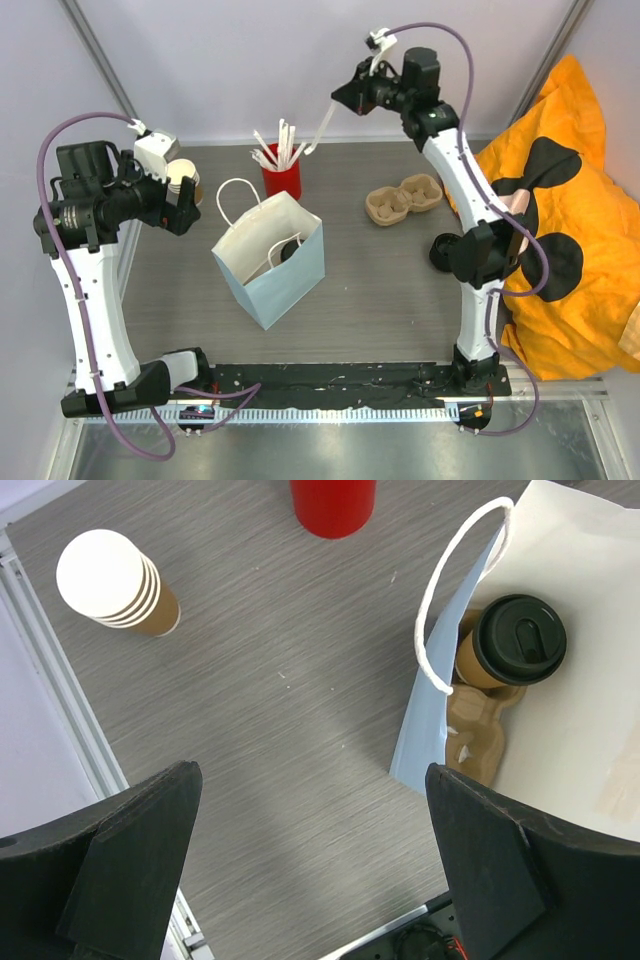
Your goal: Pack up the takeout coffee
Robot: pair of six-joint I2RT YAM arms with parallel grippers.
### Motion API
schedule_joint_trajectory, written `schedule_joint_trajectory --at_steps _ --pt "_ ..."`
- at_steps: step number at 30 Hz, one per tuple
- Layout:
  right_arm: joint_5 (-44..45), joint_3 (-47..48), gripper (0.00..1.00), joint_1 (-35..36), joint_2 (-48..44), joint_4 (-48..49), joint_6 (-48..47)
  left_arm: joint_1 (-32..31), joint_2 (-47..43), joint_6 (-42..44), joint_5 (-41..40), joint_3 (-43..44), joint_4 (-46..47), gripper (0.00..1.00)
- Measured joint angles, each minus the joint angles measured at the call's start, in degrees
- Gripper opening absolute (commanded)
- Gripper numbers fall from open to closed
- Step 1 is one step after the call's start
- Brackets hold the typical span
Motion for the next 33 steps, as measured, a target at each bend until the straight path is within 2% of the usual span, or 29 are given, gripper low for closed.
schedule_joint_trajectory --at_steps 11,22,28,33 --pt "-4.44 0.81 0.09 -3.91 -12.76 -4.46 -1.36 0.0 -1.25 -0.9 1.57 0.92 0.68 1.0" --pt "-21.53 3.52 0.08 -5.18 -17.94 -10.8 4.37 0.0 -2.34 -2.95 -0.2 0.94 2.27 1.0" --pt "-25.29 3.52 0.08 -1.18 -19.69 -11.41 7.08 0.0 -2.34 -4.24 -2.29 0.94 3.37 1.0" --pt "-21.59 6.16 0.08 7.61 -18.99 -18.36 2.03 0.0 -2.1 -4.72 -4.61 1.46 3.74 1.0"
